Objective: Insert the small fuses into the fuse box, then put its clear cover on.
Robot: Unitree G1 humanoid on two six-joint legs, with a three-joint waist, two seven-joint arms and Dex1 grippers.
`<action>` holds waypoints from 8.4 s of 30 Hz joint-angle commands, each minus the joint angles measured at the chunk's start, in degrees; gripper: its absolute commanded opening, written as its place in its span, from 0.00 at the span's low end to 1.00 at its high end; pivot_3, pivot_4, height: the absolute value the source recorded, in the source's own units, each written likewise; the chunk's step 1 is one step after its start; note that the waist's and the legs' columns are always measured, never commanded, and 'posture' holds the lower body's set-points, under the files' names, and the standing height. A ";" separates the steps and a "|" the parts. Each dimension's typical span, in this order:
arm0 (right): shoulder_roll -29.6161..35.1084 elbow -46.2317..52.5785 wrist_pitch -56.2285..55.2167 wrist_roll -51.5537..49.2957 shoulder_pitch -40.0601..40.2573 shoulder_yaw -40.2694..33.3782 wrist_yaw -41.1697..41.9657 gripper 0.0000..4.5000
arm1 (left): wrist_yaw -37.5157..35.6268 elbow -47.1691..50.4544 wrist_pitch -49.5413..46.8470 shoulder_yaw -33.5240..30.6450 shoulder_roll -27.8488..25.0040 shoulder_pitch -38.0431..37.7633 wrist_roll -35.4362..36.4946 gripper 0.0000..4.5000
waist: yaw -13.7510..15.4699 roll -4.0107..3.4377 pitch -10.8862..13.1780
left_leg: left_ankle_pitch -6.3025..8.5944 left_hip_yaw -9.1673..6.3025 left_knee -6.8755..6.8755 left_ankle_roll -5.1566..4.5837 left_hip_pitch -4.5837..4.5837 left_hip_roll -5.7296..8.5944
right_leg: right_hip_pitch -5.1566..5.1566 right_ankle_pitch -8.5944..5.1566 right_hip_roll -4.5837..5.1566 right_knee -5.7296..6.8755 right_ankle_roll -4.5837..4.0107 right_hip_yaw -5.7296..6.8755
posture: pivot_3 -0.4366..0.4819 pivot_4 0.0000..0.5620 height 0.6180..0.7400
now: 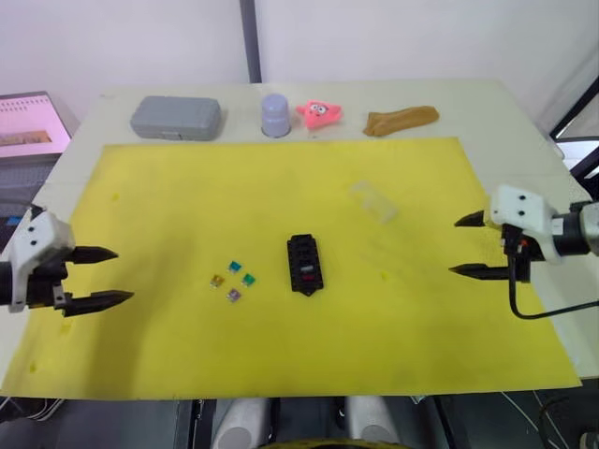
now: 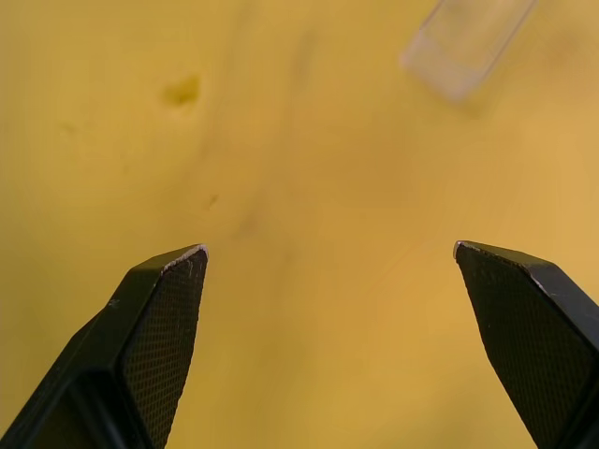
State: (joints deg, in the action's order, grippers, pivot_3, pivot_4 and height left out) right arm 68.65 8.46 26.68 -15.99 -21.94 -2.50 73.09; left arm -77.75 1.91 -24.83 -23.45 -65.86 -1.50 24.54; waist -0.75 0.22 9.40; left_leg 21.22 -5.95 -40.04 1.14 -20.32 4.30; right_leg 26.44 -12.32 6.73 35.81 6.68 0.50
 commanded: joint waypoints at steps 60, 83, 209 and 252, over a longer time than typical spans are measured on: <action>-30.19 16.68 24.33 -8.67 -29.73 23.39 -8.36 1.00 | 6.81 -21.09 -43.47 23.34 20.03 27.30 15.83 0.41 | 0.58 0.03 -0.05 | -0.07 -0.28 -0.20 0.11 -0.04 0.18 | 0.00 0.00 0.05 0.26 0.00 0.02 | 0.48 0.27 1.00; -29.67 15.46 22.11 -7.13 -29.52 23.92 -8.41 1.00 | 4.40 -18.86 -40.31 23.97 18.22 24.71 13.03 0.01 | 0.04 0.02 -0.05 | -0.07 -0.28 -0.18 0.12 -0.04 0.16 | 0.05 0.00 0.04 0.28 0.00 0.02 | 0.48 0.27 1.00; -27.96 6.58 20.35 5.80 -35.53 37.94 -2.98 0.00 | 12.56 7.20 5.97 37.91 26.72 28.89 -11.87 0.99 | -0.04 0.07 -0.01 | -0.07 -0.16 -0.11 0.12 -0.15 0.12 | 0.19 0.00 0.04 0.20 0.00 0.02 | 0.48 0.27 1.00; -29.39 3.68 18.26 9.86 -34.83 37.00 -1.29 0.00 | 12.60 8.09 5.15 38.21 27.63 28.78 -12.18 0.99 | -0.07 0.07 -0.01 | -0.07 -0.16 -0.11 0.12 -0.14 0.12 | 0.19 0.00 0.03 0.21 0.00 0.02 | 0.48 0.27 1.00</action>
State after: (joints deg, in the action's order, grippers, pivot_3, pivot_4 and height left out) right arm 39.66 11.81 45.72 -6.85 -55.39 36.00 71.86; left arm -65.10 7.99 -19.72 14.98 -38.18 27.31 12.21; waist -0.83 0.29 9.39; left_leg 21.15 -6.11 -40.16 1.27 -20.46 4.43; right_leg 26.62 -12.32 6.76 36.02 6.68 0.52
